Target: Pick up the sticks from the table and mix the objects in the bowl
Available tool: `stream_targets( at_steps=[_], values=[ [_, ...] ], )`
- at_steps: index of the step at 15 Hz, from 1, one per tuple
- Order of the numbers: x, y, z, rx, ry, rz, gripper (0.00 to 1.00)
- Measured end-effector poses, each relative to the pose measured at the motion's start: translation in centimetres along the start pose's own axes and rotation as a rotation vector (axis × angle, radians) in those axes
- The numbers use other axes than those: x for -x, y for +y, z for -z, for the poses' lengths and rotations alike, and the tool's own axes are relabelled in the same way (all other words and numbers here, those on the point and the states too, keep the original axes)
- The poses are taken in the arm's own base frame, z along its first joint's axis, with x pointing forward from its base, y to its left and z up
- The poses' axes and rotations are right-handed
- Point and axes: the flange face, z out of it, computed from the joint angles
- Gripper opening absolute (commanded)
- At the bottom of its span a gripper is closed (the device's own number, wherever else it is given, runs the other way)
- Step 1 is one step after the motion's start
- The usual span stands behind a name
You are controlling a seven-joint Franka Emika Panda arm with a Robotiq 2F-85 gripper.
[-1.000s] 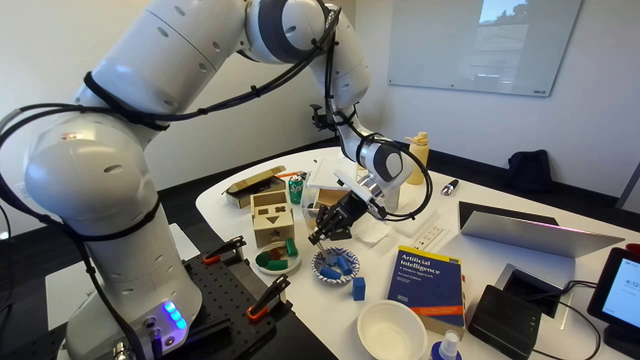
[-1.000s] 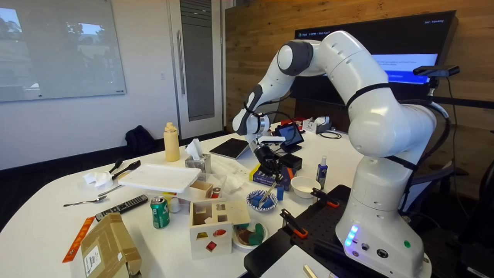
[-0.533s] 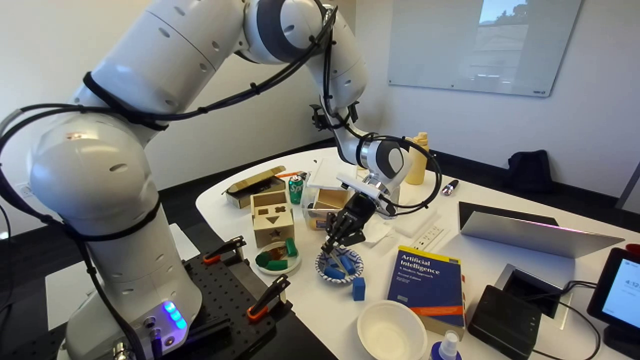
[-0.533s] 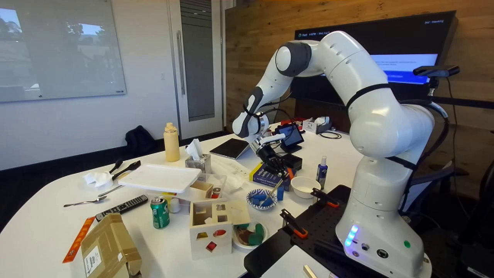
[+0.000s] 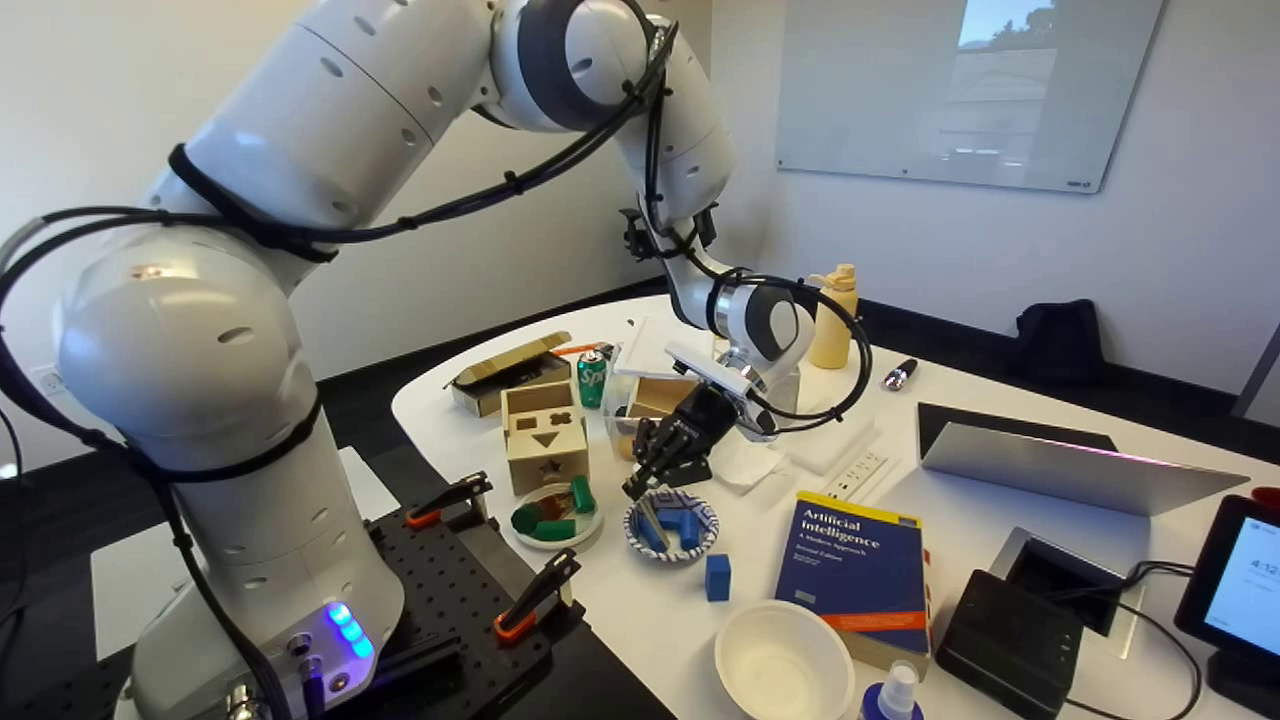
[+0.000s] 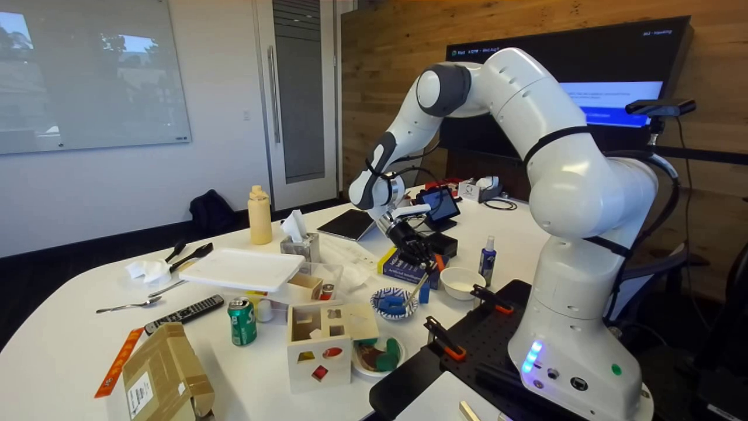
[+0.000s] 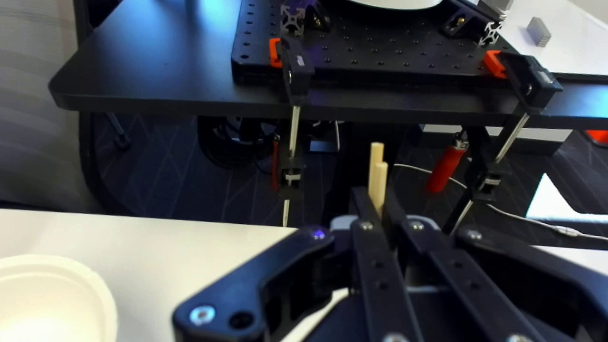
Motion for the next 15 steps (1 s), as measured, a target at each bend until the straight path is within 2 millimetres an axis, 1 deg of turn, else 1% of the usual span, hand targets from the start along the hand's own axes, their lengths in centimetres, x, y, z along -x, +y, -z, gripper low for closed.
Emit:
stream_targets(
  at_steps=[3,9,12,15],
  values=[
    [-0.4,-0.3,0.7,0.007,0.039,0.01,0.02],
    [-1.8,0.3,2.8,0.061,0.212,0.007,0.02],
    [-1.8,0.7,3.1,0.077,0.227,-0.002,0.02],
    [-1.5,0.7,2.7,0.071,0.189,-0.002,0.02]
  ],
)
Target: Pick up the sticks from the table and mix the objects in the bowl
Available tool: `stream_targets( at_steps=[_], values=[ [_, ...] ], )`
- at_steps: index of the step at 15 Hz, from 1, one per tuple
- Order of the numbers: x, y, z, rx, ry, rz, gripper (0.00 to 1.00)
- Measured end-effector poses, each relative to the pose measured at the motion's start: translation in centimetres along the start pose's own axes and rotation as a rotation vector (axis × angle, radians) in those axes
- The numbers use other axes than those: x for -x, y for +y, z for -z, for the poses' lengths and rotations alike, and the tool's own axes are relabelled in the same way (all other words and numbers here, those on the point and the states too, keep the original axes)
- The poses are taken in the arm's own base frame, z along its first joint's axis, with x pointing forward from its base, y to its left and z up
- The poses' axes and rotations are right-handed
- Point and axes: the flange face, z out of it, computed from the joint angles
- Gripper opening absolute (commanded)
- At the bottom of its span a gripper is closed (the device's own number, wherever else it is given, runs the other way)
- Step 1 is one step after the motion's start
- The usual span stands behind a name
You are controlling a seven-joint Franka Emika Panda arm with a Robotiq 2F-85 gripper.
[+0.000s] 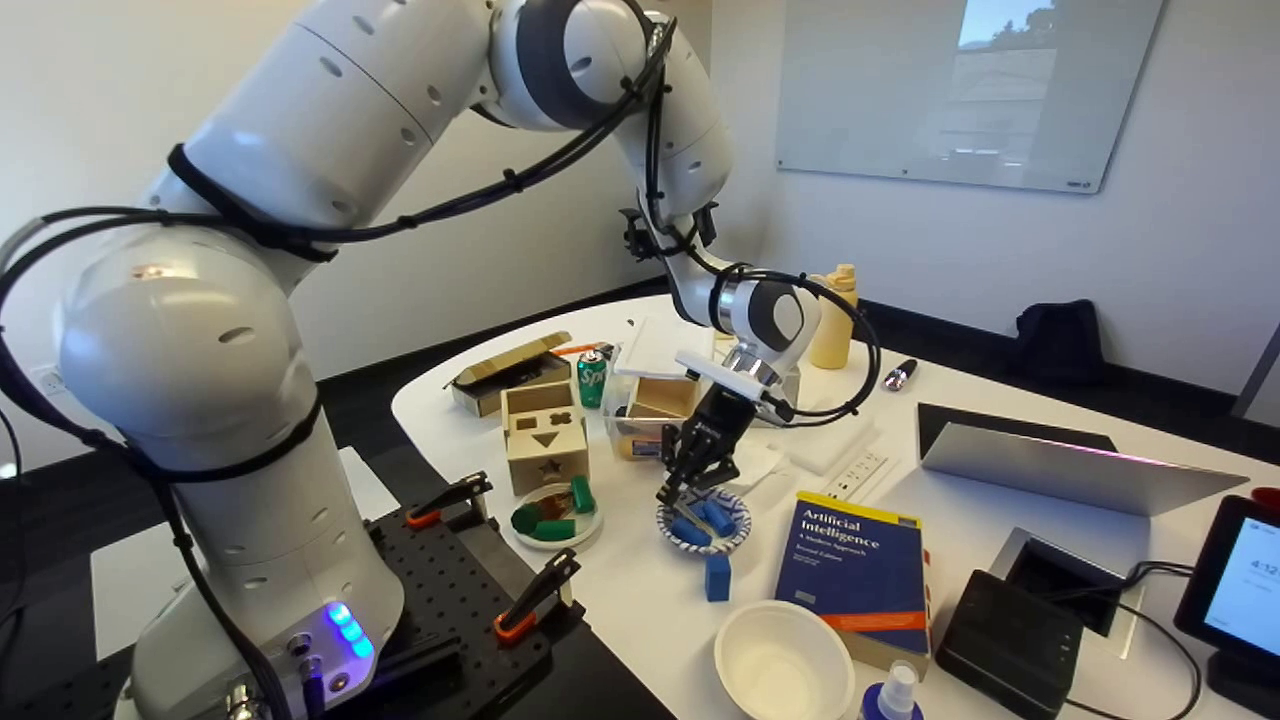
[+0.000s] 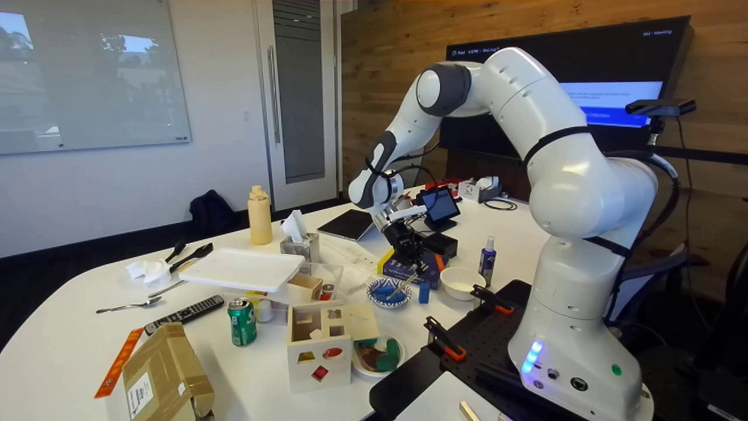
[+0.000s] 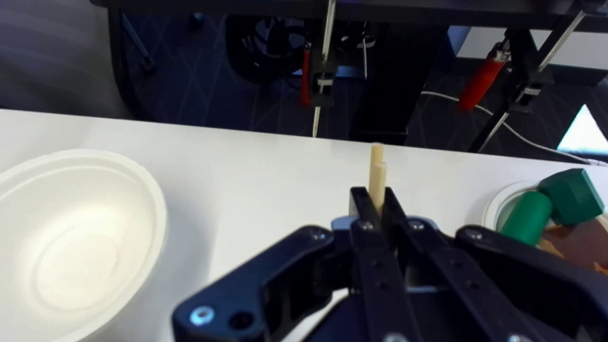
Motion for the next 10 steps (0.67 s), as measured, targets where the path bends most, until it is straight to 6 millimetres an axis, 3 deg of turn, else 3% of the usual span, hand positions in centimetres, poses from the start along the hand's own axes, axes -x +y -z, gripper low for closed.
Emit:
stream_targets(
  at_steps=[5,10],
  values=[
    [1.2,-1.5,-0.9,-0.046,-0.121,0.047,0.02],
    [0.9,-2.8,-0.7,-0.065,-0.108,0.082,0.02]
  ],
)
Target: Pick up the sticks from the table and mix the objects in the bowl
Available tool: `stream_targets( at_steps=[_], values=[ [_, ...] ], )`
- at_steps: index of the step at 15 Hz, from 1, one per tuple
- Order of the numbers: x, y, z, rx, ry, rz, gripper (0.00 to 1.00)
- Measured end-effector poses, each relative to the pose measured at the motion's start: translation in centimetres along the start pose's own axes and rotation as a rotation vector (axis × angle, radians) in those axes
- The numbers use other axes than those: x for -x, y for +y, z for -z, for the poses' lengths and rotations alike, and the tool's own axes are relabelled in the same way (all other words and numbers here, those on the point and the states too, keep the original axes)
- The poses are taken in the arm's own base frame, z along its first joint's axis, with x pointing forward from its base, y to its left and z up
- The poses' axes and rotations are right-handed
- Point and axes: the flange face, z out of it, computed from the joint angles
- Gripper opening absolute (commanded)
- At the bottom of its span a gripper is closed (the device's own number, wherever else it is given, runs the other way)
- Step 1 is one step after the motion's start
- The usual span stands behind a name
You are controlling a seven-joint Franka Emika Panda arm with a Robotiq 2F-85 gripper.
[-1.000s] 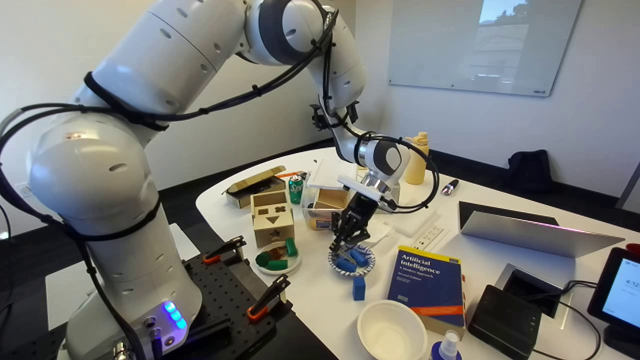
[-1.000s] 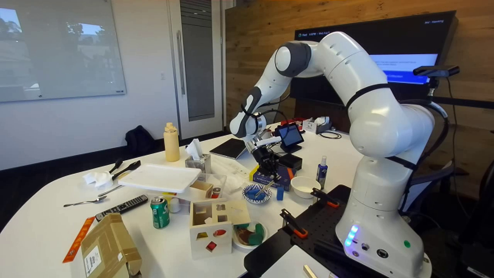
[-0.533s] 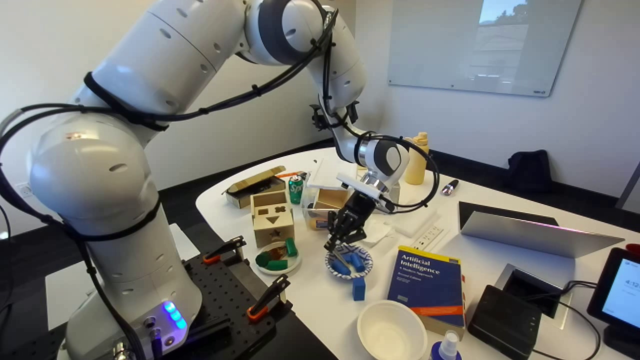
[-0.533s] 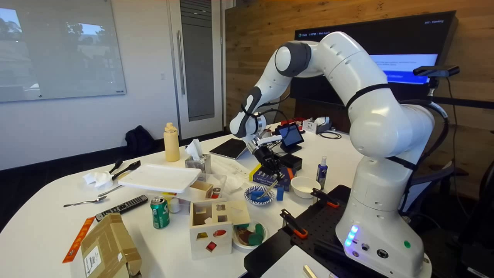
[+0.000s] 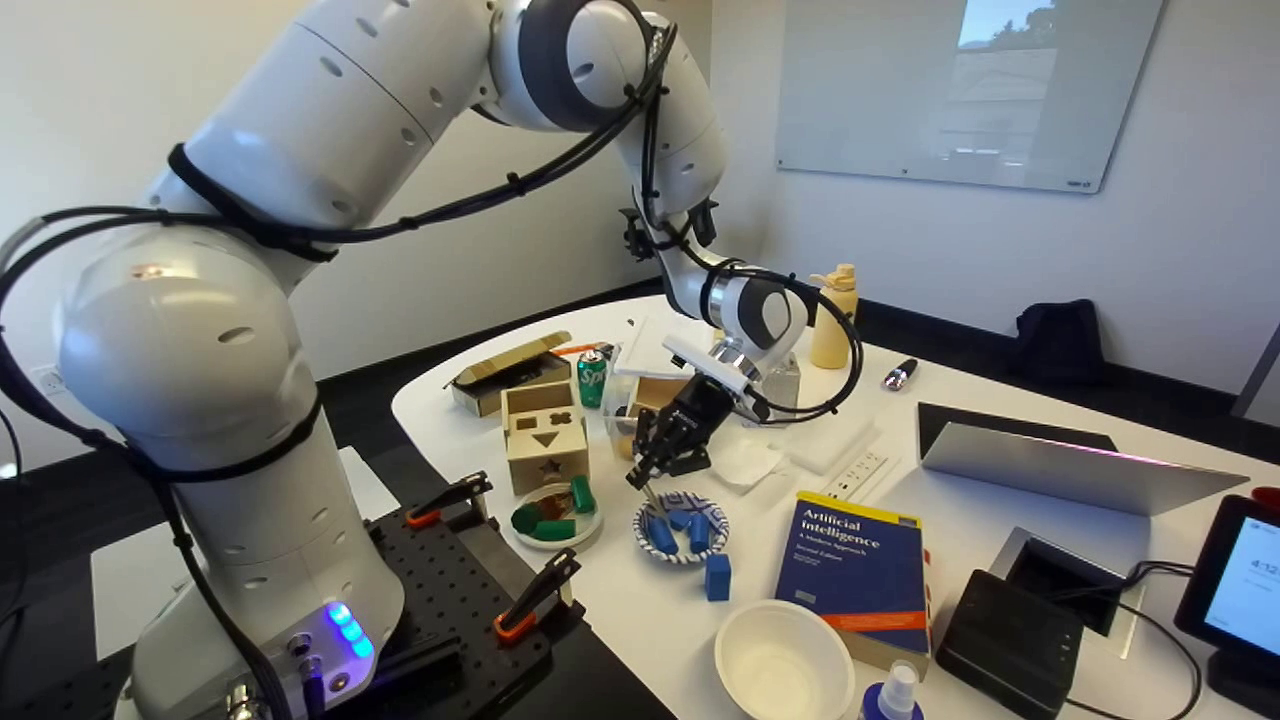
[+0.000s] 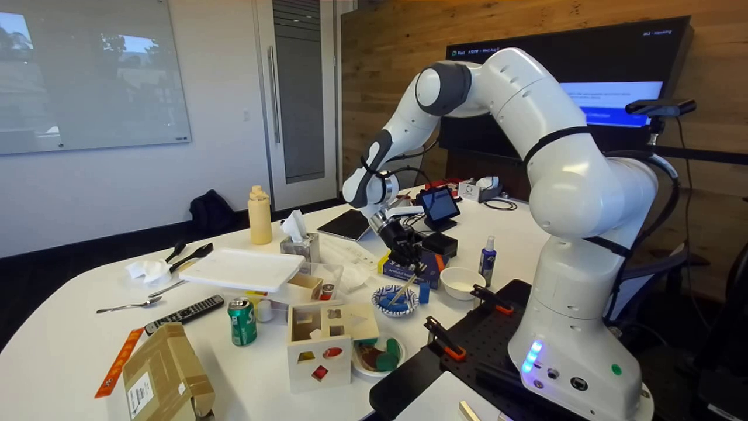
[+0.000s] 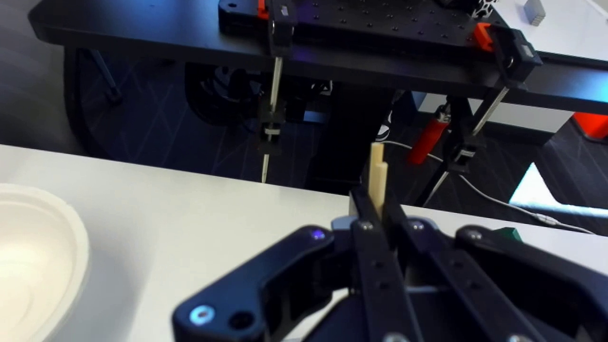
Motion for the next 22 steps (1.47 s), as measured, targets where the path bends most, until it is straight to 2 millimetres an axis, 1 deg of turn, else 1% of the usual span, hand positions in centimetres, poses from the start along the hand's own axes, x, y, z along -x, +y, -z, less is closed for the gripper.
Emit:
stream_targets(
  at_steps=[4,9,11,17,22],
  values=[
    [-0.1,0.5,0.4,0.044,0.018,-0.01,0.02],
    [0.2,1.1,0.9,0.12,0.012,-0.036,0.02],
    [0.3,0.8,0.8,0.128,-0.002,-0.035,0.02],
    [1.3,-0.5,-0.4,0.1,-0.126,-0.016,0.02],
    [0.8,-1.1,0.1,0.098,-0.087,-0.003,0.02]
  ],
)
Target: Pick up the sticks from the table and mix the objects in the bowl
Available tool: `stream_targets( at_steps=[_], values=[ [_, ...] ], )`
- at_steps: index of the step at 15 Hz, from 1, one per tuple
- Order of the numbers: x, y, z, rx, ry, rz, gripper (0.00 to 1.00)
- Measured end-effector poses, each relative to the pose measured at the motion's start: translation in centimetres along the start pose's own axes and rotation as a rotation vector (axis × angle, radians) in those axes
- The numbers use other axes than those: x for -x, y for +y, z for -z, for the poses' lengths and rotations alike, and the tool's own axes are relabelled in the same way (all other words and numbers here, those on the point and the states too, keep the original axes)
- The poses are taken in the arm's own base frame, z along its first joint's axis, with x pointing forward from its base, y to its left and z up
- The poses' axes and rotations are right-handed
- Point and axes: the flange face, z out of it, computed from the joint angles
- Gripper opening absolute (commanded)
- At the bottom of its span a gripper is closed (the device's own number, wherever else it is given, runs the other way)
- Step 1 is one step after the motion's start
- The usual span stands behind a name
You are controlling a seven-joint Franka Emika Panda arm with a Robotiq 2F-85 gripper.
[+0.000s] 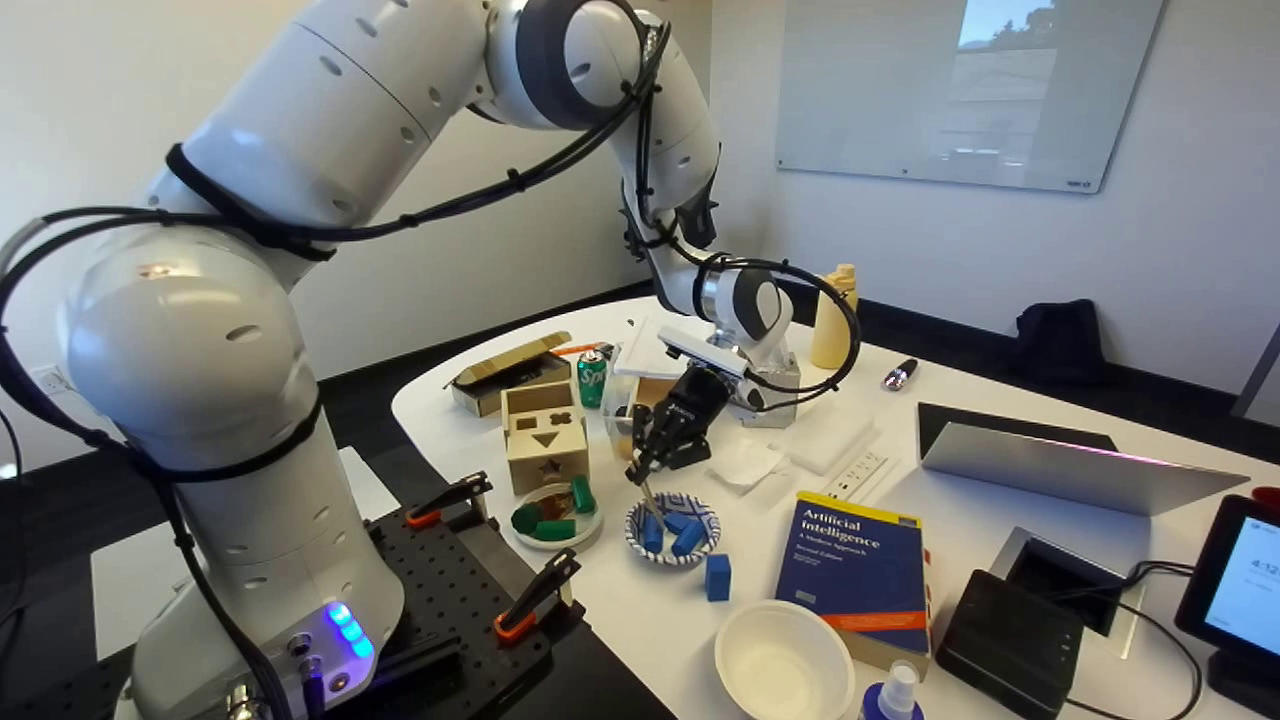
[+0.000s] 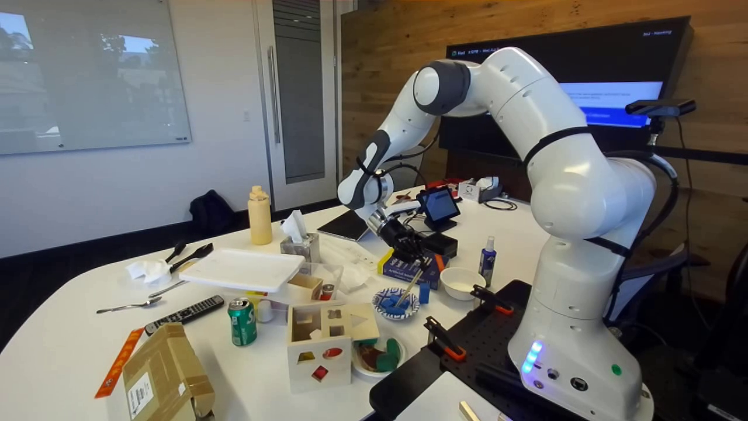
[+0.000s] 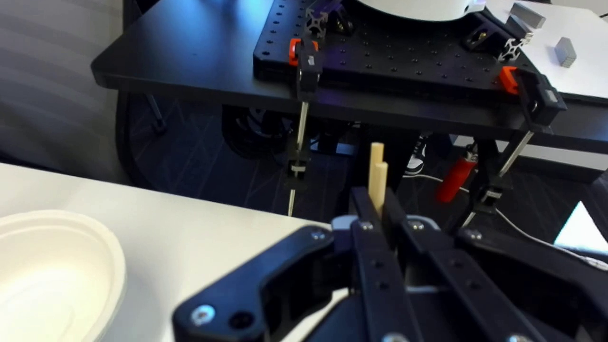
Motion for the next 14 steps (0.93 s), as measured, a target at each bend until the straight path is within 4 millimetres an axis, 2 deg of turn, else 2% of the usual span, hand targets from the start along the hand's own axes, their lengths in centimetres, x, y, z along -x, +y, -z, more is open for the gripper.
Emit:
stream_targets(
  at_steps=[4,8,14],
  values=[
    [-1.0,0.6,1.1,0.075,0.095,-0.019,0.02],
    [-1.0,0.9,1.6,0.16,0.11,-0.083,0.02],
    [-0.1,0.3,0.6,0.135,0.01,-0.09,0.02]
  ],
)
